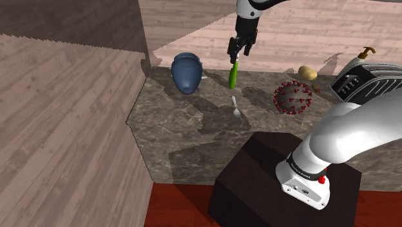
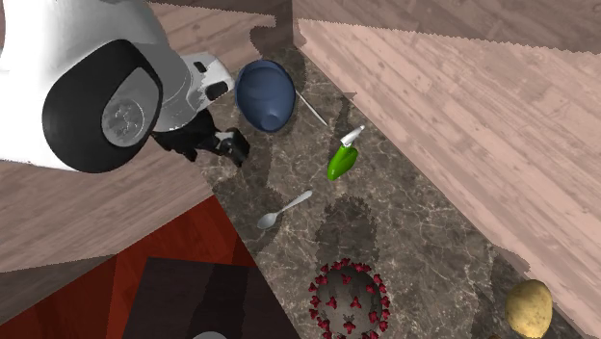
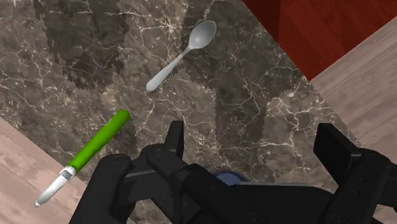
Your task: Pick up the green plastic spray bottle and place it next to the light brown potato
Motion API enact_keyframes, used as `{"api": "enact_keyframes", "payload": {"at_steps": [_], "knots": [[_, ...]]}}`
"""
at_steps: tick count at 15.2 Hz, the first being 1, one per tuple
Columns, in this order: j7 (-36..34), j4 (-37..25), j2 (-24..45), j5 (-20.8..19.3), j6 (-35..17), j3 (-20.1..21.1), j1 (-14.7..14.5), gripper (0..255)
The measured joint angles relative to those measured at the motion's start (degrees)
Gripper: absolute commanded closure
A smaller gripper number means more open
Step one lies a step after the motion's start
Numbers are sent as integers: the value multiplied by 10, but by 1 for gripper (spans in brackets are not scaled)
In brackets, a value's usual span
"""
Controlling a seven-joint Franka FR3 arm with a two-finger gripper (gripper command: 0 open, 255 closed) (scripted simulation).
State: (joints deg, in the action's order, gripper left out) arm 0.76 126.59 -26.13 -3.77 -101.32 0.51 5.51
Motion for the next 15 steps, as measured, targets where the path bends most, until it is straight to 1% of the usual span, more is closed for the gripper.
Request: {"api": "enact_keyframes", "payload": {"at_steps": [3, 7, 15], "knots": [[-11, -22, 50, -22, -22, -7, 17, 0], [-28, -71, 125, -49, -38, -17, 37, 0], [-60, -188, 271, -96, -54, -44, 71, 0]]}}
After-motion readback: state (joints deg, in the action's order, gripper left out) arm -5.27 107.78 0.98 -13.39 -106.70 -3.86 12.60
